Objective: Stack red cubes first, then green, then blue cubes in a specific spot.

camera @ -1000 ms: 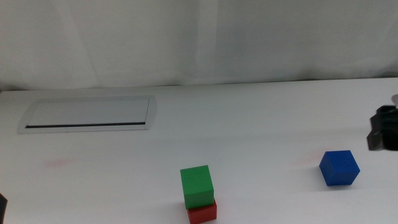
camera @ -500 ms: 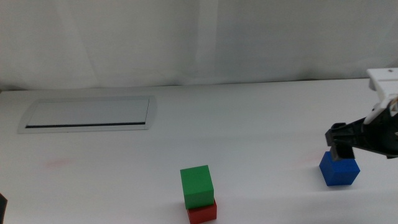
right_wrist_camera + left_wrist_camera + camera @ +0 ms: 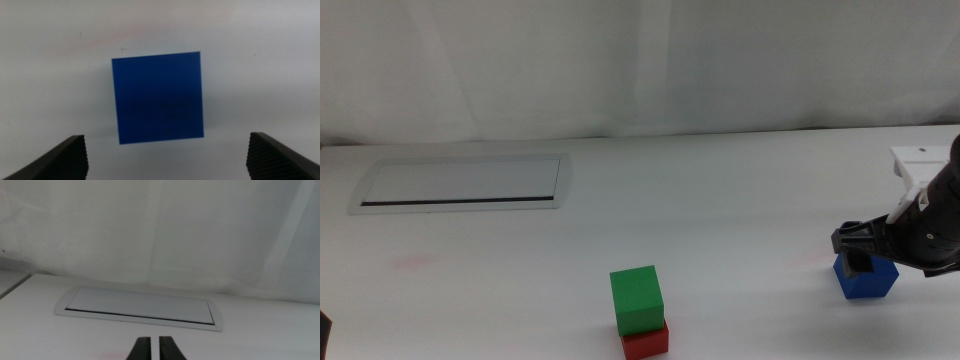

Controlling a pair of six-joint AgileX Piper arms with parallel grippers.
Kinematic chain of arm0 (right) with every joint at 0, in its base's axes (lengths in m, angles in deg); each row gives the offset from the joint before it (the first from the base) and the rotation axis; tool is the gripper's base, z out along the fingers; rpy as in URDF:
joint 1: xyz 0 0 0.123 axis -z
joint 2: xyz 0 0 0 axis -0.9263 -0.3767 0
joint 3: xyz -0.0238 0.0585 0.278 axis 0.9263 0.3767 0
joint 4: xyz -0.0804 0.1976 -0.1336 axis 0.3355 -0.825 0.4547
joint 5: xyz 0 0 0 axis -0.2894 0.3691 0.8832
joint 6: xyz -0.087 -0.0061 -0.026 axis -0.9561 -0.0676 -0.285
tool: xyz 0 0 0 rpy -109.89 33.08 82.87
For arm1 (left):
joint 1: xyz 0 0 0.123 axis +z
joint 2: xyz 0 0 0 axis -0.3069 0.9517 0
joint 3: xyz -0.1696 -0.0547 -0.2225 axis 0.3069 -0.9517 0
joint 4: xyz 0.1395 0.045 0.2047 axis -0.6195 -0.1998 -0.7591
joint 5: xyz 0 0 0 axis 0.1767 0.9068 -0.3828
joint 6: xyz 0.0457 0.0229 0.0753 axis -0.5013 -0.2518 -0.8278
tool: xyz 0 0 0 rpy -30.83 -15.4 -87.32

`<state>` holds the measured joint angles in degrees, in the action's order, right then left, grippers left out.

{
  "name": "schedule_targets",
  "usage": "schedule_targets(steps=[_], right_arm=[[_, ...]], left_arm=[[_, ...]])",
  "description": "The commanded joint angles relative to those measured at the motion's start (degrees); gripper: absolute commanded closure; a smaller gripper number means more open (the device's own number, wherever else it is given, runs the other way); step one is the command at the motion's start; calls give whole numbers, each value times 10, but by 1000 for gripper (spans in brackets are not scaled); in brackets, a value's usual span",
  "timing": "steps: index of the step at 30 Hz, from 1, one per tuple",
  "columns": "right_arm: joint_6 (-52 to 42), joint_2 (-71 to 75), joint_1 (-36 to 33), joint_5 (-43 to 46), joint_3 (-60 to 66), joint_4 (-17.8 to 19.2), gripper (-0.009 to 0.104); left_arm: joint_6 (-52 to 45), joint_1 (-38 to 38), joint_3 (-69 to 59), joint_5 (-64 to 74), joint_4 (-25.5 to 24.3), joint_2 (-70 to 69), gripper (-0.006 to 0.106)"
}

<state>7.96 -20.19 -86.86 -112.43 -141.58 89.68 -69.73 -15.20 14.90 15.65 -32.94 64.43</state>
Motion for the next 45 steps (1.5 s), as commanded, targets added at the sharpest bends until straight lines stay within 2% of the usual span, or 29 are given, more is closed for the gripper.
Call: schedule_targets(steps=[1,10,24,26,27,31,33,34,39,45], right_arm=[[-22,-1,13,22,7,-1,10],[-47,-39,19,58,7,-8,10],[-53,-91,19,110,7,-11,21],[-53,-93,19,112,7,-9,27],[-54,-97,19,114,7,-7,38],[-54,-110,19,116,5,-1,70],[-53,-114,19,116,5,6,92],[-53,-114,19,117,5,9,97],[-53,-95,18,98,-16,6,97],[-62,-31,-5,20,-100,8,97]], left_arm=[[-1,-3,-22,-5,3,-2,103],[-3,-3,-22,-5,3,-2,103],[-3,-3,-22,-7,3,-2,103],[-8,-3,-22,-7,3,-2,103],[-11,-3,-22,-7,3,-2,103],[-11,-3,-22,-7,3,-2,103],[-11,-3,-22,-7,3,-2,103],[-11,-3,-22,-7,3,-2,103],[-11,-3,-22,-7,3,-2,103],[-11,-3,-22,-7,3,-2,103]])
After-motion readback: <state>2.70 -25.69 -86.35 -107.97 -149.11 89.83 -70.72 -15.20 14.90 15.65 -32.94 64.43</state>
